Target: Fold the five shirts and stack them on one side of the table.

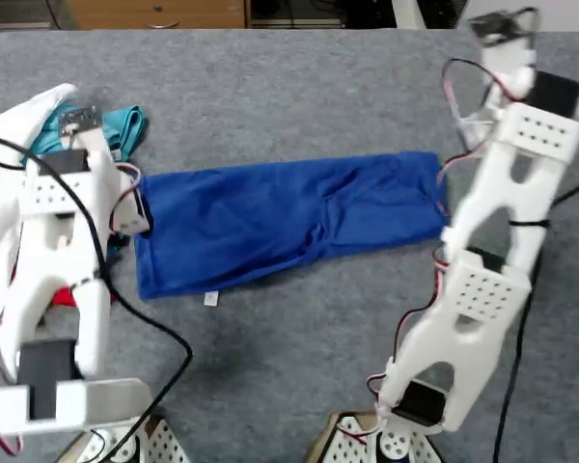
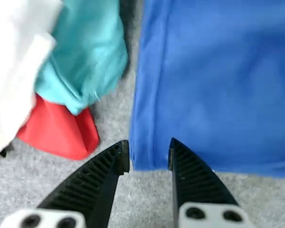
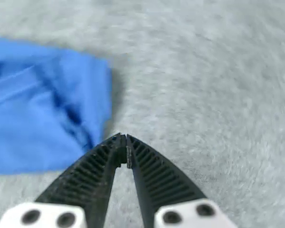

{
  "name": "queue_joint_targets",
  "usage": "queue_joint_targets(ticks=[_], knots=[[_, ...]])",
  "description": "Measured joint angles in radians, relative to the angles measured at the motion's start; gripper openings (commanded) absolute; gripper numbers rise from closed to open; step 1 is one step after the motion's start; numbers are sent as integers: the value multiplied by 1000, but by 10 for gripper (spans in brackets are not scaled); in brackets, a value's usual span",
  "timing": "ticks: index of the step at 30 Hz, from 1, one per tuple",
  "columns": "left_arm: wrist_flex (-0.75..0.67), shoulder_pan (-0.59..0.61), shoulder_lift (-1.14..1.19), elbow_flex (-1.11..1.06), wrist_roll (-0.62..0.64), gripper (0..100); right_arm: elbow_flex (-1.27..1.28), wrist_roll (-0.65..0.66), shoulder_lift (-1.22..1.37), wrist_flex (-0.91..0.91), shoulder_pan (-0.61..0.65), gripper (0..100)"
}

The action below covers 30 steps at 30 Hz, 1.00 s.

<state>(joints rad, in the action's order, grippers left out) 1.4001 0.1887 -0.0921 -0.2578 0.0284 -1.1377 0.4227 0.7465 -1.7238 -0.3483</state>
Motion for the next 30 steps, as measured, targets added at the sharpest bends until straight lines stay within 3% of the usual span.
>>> queue_joint_targets(ticks=[5, 10, 30], knots=[[3, 9, 149, 110, 0, 195, 0, -166, 115, 138, -58, 5], [3, 9, 272, 199, 57, 220, 0, -247, 233, 272, -60, 5], [-41, 9, 591, 358, 86, 220, 0, -258, 259, 356, -60, 5]])
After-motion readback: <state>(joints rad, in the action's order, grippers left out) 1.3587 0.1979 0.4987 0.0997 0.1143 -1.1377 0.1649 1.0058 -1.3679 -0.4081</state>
